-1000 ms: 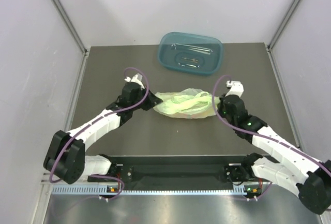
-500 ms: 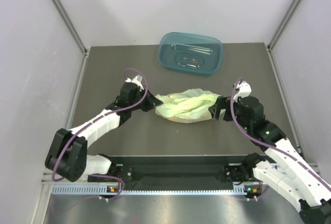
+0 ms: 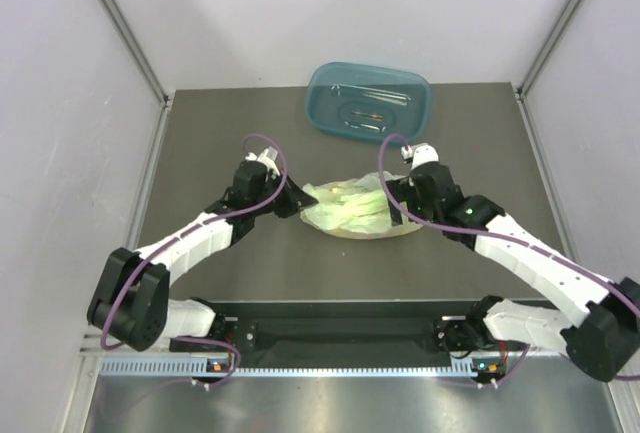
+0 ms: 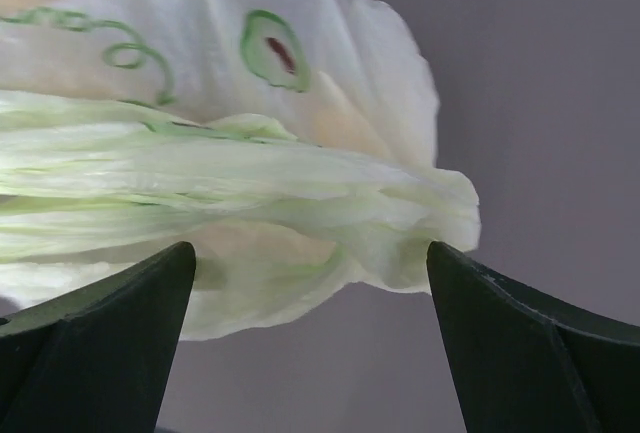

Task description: Untie the knot of the plastic bag and take out the fruit

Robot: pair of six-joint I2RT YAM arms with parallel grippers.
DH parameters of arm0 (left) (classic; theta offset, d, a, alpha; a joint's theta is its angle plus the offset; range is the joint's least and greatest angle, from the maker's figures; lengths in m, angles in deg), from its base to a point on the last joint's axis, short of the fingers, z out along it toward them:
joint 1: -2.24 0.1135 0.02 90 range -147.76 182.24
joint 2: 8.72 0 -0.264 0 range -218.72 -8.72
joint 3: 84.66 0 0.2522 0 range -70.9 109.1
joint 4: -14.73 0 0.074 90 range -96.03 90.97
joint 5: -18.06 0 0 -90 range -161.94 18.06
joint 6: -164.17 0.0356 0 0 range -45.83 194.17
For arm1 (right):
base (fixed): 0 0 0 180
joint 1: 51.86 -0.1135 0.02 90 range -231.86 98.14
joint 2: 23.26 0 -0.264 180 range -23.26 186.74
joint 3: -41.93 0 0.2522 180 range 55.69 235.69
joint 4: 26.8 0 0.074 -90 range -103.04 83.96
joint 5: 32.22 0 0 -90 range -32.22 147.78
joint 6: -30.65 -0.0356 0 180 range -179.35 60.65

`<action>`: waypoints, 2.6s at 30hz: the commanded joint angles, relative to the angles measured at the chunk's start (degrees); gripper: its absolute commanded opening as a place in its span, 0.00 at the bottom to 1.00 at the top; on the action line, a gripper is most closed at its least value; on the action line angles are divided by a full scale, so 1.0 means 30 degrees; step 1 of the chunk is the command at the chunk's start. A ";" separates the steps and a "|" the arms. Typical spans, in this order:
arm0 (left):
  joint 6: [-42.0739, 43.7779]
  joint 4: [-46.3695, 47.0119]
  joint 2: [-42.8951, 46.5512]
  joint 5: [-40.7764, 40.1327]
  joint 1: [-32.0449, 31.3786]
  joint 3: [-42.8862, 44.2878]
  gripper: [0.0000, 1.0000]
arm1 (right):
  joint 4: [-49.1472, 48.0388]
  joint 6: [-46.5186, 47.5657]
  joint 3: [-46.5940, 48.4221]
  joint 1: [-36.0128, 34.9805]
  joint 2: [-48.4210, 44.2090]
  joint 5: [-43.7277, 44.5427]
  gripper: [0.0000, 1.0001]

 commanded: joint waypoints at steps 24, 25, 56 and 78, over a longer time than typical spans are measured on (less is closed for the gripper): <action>0.1368 0.1336 0.1812 0.0482 -0.0026 -0.1847 0.00 | -0.3244 -0.2930 -0.2580 0.6866 -0.2838 -0.2949 0.70; 0.1484 0.1543 0.1957 0.0718 -0.0026 -0.1760 0.00 | -0.3799 -0.2695 -0.2699 0.6866 -0.3073 -0.3634 0.63; 1.3407 -0.9146 -0.9374 0.4203 -0.0817 2.0204 0.94 | -0.4098 -0.2634 -0.3081 0.6895 -0.6590 -0.7918 0.03; 1.5693 -0.7684 -1.4212 1.4875 -0.2515 2.2849 0.97 | -0.3277 -0.2429 -0.2905 0.6895 -0.6004 -0.8416 0.46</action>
